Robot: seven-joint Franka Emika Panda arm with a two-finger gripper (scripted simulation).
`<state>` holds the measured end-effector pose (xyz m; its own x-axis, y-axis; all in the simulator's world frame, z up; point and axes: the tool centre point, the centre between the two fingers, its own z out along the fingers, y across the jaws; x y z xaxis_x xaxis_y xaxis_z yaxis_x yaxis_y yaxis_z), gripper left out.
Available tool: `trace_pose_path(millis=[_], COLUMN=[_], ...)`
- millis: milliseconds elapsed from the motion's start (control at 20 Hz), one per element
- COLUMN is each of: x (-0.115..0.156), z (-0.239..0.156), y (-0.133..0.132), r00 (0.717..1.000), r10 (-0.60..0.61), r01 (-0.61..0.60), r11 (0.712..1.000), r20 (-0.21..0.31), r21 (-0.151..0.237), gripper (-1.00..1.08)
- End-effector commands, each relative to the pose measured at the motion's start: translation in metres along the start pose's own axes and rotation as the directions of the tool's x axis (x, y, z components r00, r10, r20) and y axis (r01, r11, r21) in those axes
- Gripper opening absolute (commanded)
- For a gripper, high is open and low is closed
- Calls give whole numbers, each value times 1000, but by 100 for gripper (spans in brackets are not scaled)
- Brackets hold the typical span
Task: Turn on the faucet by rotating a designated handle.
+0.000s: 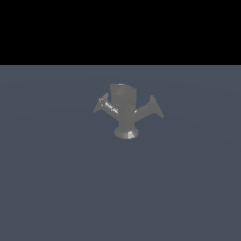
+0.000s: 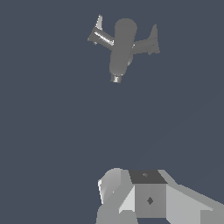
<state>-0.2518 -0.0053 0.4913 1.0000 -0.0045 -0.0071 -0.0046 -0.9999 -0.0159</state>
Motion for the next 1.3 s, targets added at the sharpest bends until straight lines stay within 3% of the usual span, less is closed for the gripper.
trace_pose_path(millis=[0,50,100,150,250,300,350,400,450,500,550,600,650,700,750,800,850,900,950,1000,1050,1100,1150,1200,1250], x=[1,1,16,24,41,44,58,63,66,69,78,87,102,118,125,137,149,153,174,186,195,205,218,225,227], z=[16,37,34,45,75,97,97,113,116,137,146,157,162,164,177,184,194,210,208,215,229,237,243,259,276], y=[12,2,19,-8,-8,-28,-44,-32,-2,-2,8,-9,9,-18,-42,-48,-36,-44,-43,-59,-47,-61,-80,-64,-55], r00=[999,997,998,997,994,987,985,993,993,990,990,990,987,995,996,995,996,997,999,1000,997,999,994,997,991], r10=[34,1,31,-37,-39,-107,-142,-48,17,31,7,33,105,41,27,57,61,37,38,17,71,38,107,77,130], r01=[-34,0,-29,40,43,111,145,48,-19,-25,4,-21,-97,-30,-18,-53,-56,-29,-35,-16,-70,-38,-108,-80,-132], r11=[999,1000,999,999,998,993,989,999,1000,999,997,996,993,993,994,997,995,993,993,993,992,994,993,993,986], r20=[34,82,63,71,100,124,100,110,119,139,138,138,118,87,84,78,64,70,30,8,8,-7,-25,-30,-26], r21=[-8,-16,-28,-36,-40,-25,-23,-2,12,-43,-81,-91,-72,-118,-108,-56,-85,-115,-110,-117,-106,-104,-46,-88,-98], gripper=[-38,-19,-10,-1,12,15,-5,-5,-5,-9,-27,-3,-5,-11,2,-22,-21,-12,-15,-23,-33,-53,-66,-66,-74])
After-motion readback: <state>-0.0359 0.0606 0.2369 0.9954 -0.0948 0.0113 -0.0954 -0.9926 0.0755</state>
